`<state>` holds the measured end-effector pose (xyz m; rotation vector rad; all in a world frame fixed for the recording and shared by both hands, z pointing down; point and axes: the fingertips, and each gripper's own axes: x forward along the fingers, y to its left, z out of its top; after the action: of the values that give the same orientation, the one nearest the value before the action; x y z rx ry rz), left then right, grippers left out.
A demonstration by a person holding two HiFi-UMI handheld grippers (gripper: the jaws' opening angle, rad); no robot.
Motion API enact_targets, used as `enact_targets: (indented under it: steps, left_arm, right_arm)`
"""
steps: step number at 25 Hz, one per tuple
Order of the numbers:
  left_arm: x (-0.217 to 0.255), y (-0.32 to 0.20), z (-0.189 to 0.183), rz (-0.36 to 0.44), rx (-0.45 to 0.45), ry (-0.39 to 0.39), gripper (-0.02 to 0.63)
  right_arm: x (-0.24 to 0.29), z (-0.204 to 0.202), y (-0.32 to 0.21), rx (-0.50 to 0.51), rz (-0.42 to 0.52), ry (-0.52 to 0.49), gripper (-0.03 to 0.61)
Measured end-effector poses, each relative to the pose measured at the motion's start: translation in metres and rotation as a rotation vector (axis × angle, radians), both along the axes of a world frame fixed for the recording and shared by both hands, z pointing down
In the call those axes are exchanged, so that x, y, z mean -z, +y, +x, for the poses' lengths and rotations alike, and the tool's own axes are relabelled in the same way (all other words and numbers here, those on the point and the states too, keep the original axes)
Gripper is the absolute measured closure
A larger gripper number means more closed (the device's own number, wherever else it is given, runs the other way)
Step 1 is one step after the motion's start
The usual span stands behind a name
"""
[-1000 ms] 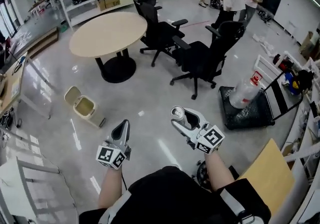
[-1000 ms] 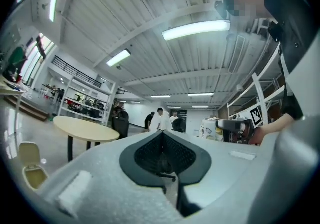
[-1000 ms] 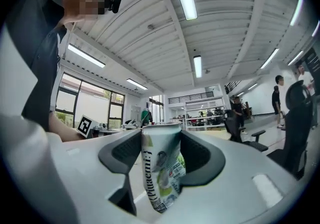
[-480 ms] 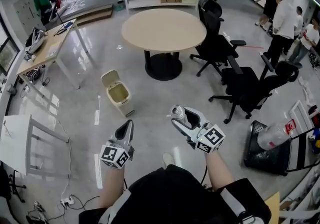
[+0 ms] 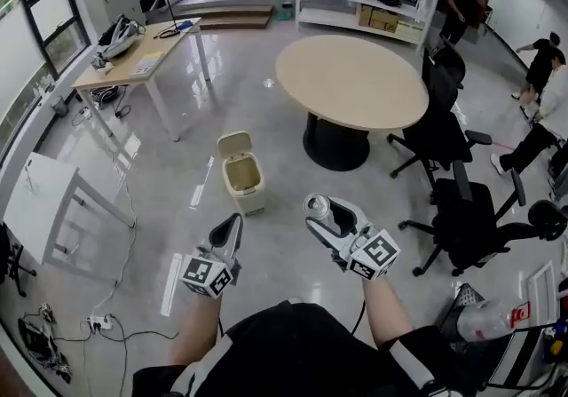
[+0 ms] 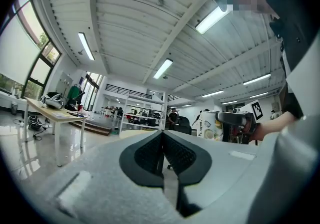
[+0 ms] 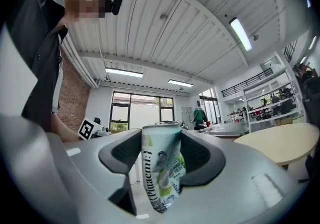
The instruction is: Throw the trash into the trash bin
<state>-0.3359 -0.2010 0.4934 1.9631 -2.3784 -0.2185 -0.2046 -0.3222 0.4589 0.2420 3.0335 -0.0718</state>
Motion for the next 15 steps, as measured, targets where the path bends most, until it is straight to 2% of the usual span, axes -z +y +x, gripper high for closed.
enact_targets:
  steps: [5,10,15]
  left_arm:
    - [-0.020,-0.030,-0.021,-0.008,0.042,0.009,0.612]
    - [-0.043,-0.041,-0.027,-0.046,0.073,0.062,0.613]
    - [-0.041,-0.037,-0.074,-0.039,0.124,0.052,0.612]
  right_arm:
    - [-0.013,-0.038,-0.025,0.101,0.003,0.021,0.330]
    - [-0.037,-0.060,-0.037,0.152,-0.064,0.059,0.330]
    - [-0.043,-0.110,-0.047,0.193,-0.099,0.061,0.330]
